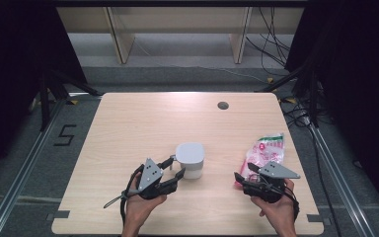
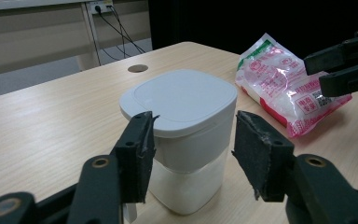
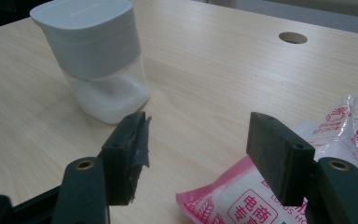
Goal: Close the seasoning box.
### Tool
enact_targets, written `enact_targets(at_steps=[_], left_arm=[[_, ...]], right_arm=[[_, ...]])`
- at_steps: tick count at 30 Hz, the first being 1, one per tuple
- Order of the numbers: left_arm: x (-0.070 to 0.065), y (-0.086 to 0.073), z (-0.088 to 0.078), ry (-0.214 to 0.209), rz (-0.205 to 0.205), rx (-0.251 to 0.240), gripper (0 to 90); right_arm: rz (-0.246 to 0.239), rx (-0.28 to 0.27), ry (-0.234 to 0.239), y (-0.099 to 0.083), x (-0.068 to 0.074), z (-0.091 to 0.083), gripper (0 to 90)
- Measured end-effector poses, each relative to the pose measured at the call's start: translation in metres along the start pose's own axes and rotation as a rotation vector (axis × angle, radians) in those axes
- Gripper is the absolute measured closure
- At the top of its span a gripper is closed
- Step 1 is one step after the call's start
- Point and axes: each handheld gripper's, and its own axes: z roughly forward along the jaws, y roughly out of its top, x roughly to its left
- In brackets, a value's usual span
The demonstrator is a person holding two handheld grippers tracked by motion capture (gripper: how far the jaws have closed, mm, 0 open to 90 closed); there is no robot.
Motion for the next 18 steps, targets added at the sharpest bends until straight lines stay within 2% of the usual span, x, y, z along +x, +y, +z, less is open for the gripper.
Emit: enact_targets(at_steps=[4, 5, 6, 7, 8, 9, 10, 11, 13, 17, 18], left_arm=[[-0.002, -0.002, -0.001, -0.004, -0.005, 0.014, 41.9], [-0.002, -0.002, -0.001, -0.004, 0.000, 0.013, 40.9], [-0.003, -0.003, -0.002, -0.006, -0.011, 0.018, 40.3], [-0.002, -0.004, -0.003, -0.006, -0.005, 0.018, 39.4], [-0.001, -0.004, -0.003, -0.005, 0.005, 0.016, 38.8], [-0.001, -0.004, -0.004, -0.005, 0.008, 0.019, 38.4], [-0.002, -0.006, -0.004, -0.003, -0.025, 0.018, 38.0], [-0.003, -0.006, -0.005, 0.000, -0.039, 0.017, 37.6], [-0.003, -0.008, -0.006, -0.003, -0.030, 0.002, 37.1], [-0.005, -0.011, -0.007, -0.002, -0.040, 0.021, 35.4], [-0.006, -0.011, -0.007, -0.003, -0.046, 0.024, 34.8]], right_arm=[[-0.014, 0.008, -0.001, 0.000, -0.001, 0.000, 39.0], [-0.004, 0.003, 0.014, -0.001, -0.001, 0.001, 38.9], [-0.018, -0.001, 0.021, -0.001, -0.002, 0.002, 39.0], [-0.012, 0.002, 0.020, -0.001, -0.001, 0.002, 39.0], [0.014, 0.014, 0.015, -0.001, 0.002, 0.001, 39.0], [-0.012, 0.011, 0.017, -0.001, 0.000, 0.002, 38.9], [0.011, 0.021, 0.020, -0.001, 0.002, 0.002, 38.9], [0.009, 0.009, 0.022, -0.002, 0.003, 0.003, 38.9], [-0.020, 0.008, 0.017, -0.001, 0.002, 0.003, 38.9], [-0.005, 0.014, 0.025, -0.001, 0.006, 0.003, 38.8], [-0.026, 0.011, 0.028, -0.001, 0.005, 0.003, 38.7]])
